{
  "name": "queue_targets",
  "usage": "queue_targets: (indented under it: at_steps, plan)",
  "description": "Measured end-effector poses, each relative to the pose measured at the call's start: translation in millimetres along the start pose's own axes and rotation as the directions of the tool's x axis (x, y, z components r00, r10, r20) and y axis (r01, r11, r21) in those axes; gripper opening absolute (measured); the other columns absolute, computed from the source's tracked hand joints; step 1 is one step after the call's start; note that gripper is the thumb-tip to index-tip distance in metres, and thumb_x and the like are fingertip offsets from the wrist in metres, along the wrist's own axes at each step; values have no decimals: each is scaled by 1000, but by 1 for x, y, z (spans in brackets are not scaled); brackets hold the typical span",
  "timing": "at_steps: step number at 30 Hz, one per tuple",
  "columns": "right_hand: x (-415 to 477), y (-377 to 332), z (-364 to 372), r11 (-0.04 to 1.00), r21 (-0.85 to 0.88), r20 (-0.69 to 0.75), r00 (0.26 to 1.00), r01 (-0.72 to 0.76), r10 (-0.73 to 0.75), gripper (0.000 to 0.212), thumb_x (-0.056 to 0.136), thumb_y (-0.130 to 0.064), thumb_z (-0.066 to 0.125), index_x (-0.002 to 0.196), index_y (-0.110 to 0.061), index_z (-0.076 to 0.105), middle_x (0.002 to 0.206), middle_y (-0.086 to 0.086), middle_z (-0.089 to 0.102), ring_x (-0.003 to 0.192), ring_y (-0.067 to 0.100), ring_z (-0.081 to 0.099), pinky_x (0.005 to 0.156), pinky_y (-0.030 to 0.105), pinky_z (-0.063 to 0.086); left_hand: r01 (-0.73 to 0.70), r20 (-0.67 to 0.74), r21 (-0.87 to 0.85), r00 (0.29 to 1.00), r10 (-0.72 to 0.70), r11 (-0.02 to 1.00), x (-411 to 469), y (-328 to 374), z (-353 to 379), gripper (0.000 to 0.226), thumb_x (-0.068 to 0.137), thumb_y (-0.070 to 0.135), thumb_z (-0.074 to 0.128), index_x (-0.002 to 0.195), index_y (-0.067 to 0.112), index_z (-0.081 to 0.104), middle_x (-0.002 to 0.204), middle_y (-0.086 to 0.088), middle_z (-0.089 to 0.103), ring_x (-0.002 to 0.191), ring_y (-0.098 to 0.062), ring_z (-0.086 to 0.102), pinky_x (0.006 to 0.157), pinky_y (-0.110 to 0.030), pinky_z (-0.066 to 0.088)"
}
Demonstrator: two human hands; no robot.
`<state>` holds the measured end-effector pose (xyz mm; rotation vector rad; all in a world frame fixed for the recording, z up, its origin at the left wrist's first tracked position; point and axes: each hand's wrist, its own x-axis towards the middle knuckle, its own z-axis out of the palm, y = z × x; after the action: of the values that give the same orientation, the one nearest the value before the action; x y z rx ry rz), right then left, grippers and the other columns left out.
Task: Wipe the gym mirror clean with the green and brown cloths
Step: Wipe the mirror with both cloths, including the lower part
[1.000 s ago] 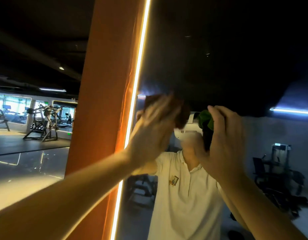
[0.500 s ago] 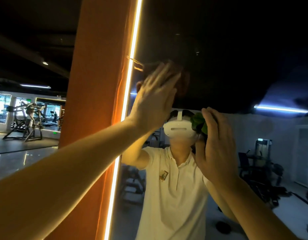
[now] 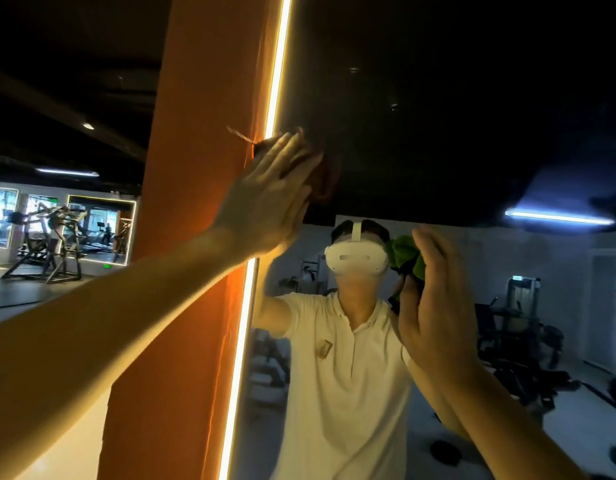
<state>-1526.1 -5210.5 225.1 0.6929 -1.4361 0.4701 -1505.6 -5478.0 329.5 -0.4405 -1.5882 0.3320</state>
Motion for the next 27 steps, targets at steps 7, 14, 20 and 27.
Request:
queue_targets:
  at_steps: [7,14,20,27]
  plan:
    - [-5,-9,7,999,33,-21,999,-30,31,54,99,-8,46,152,-14,34,151,16,43,138,30,47,113,26,41,3,96,-289,995,26,957,-131,67,7,55,96,14,66,147,25,48,164,-12,36,148,-30,40,112,-40,48]
    - [-8,-14,11,999,-45,22,1000,16,-15,53,99,-2,51,149,-10,37,149,20,45,139,33,47,113,35,43,-298,224,-31,928,298,954,-131,38,-3,58,103,13,49,158,22,36,168,-16,25,156,-33,24,122,-48,35]
    - [-8,-22,16,999,5,-16,999,-32,32,54,95,-4,48,148,-12,38,146,19,47,137,34,48,112,43,46,227,-56,-171,969,-240,959,-17,24,-2,50,107,18,45,157,9,40,166,-21,29,156,-36,22,128,-50,20]
    - [-10,-30,22,998,3,-41,997,-59,59,47,99,-11,45,146,-3,44,144,22,50,136,33,48,115,28,39,179,71,-302,984,-165,936,-156,97,10,69,98,11,67,159,16,36,170,-13,19,158,-30,18,122,-55,33]
